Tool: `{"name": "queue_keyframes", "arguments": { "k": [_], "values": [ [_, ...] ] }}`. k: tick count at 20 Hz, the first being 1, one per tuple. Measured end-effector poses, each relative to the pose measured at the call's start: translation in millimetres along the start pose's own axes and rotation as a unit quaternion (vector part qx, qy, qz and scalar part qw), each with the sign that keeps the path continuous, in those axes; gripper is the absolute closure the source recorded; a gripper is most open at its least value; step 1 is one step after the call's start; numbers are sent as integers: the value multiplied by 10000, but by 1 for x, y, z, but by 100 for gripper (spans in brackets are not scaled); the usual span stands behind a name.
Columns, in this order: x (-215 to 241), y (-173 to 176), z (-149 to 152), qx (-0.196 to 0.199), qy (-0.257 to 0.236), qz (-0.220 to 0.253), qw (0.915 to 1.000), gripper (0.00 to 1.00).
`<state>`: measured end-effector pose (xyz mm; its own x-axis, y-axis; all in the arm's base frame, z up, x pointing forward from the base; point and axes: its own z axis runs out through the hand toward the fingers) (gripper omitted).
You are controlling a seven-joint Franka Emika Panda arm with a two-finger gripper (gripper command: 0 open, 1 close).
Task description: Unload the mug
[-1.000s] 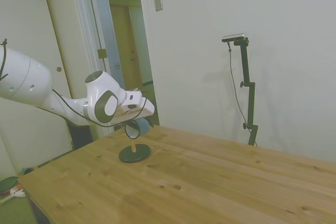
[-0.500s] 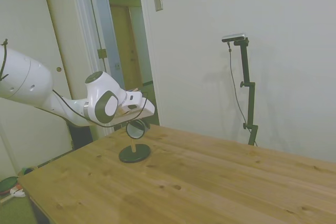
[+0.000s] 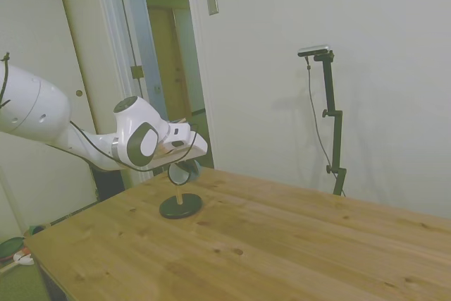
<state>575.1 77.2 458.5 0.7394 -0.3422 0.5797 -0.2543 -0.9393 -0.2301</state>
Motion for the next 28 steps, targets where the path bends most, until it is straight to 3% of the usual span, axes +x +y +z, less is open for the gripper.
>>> {"name": "queue_keyframes", "arguments": {
  "k": [9,20,28],
  "values": [
    [1,1,-3,6,15,-21,10000,100],
    [1,8,-28,167,60,57,9998,100],
    [15,26,-38,276,80,222,9993,100]
  ]
}}
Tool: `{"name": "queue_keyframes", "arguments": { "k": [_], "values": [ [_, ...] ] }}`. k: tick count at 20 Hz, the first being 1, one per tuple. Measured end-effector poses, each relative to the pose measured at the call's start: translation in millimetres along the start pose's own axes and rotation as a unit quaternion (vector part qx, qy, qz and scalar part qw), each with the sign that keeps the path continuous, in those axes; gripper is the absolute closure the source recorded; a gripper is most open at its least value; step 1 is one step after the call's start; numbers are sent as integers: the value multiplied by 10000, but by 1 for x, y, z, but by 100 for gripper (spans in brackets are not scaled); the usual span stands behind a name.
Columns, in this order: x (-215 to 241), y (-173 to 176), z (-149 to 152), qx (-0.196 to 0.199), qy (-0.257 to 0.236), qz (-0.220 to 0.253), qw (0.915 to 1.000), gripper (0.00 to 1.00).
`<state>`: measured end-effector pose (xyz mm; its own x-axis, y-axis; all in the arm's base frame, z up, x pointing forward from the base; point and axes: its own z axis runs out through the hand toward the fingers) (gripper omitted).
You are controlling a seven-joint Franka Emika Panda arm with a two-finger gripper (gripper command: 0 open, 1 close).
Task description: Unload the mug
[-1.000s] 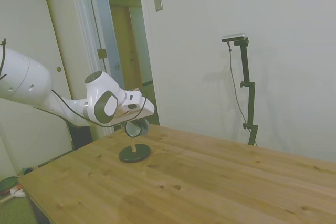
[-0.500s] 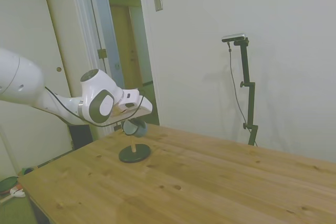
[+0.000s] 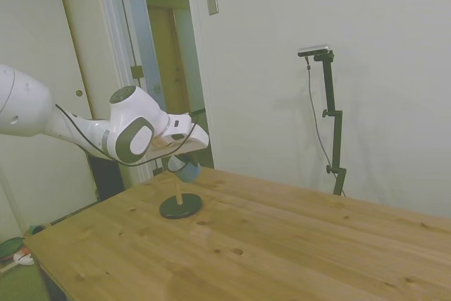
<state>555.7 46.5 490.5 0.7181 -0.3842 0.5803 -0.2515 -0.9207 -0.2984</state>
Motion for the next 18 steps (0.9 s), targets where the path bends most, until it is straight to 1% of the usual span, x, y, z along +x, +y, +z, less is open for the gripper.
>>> {"name": "queue_keyframes", "arguments": {
  "k": [10,15,18],
  "values": [
    [12,26,-6,25,-75,133,9999,100],
    [21,45,-16,60,-97,217,9997,100],
    [25,57,-17,27,-137,275,9995,100]
  ]
}}
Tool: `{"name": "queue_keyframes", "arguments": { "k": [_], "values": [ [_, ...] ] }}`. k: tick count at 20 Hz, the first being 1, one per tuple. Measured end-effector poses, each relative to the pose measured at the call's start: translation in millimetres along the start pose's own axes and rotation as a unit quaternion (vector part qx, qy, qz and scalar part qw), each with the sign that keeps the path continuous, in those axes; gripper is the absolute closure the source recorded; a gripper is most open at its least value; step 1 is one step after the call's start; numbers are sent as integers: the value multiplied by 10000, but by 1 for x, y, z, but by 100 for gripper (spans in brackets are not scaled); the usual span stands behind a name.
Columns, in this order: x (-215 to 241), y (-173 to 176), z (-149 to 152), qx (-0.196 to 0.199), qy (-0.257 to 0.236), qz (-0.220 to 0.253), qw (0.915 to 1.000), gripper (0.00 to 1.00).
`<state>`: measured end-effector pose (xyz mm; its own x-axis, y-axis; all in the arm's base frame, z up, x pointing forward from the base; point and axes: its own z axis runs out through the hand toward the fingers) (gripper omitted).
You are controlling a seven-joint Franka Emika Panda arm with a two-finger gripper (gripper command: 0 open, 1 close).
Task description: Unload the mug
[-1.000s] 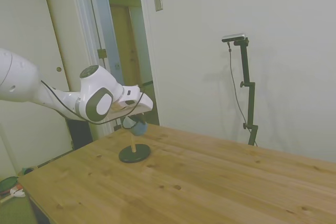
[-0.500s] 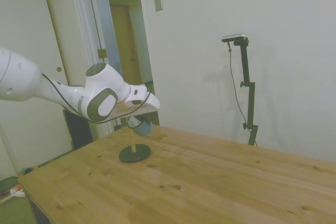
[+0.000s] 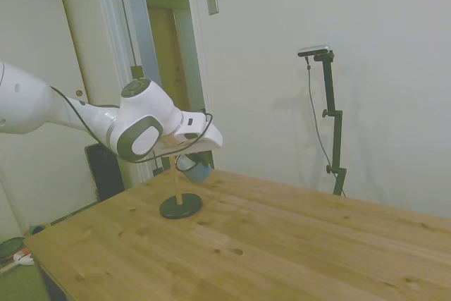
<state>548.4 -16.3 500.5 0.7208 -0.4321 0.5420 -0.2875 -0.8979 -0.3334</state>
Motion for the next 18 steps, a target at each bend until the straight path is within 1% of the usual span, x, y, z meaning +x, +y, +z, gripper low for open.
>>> {"name": "queue_keyframes", "arguments": {
  "k": [6,13,18],
  "values": [
    [-1,23,5,-117,-79,72,9999,100],
    [-21,55,19,-321,-300,236,9988,100],
    [-31,66,16,-392,-356,292,9982,100]
  ]
}}
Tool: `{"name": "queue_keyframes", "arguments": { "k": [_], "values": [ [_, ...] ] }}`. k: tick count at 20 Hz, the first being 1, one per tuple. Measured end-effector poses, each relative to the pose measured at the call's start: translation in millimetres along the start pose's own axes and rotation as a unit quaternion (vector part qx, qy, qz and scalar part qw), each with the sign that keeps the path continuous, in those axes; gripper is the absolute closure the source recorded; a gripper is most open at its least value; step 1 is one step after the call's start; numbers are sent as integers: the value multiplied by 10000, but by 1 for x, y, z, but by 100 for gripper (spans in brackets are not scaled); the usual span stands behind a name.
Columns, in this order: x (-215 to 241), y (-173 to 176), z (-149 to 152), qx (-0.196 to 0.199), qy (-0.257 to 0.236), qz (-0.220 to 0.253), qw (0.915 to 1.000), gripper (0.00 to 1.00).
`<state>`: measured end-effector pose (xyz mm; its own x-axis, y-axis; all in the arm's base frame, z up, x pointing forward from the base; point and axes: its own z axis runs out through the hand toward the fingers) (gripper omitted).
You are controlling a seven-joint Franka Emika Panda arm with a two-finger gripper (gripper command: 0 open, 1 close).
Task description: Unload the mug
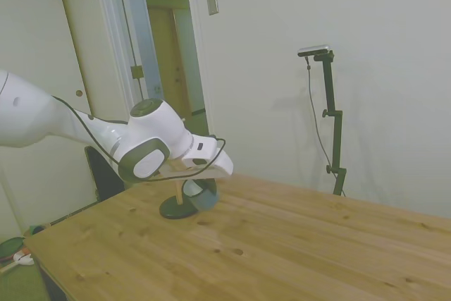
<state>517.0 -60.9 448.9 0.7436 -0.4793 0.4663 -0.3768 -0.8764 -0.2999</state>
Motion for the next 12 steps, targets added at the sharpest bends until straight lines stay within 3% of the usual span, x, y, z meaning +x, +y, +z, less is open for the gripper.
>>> {"name": "queue_keyframes", "arguments": {
  "k": [12],
  "values": [
    [-8,12,25,-546,-327,342,9974,100]
  ]
}}
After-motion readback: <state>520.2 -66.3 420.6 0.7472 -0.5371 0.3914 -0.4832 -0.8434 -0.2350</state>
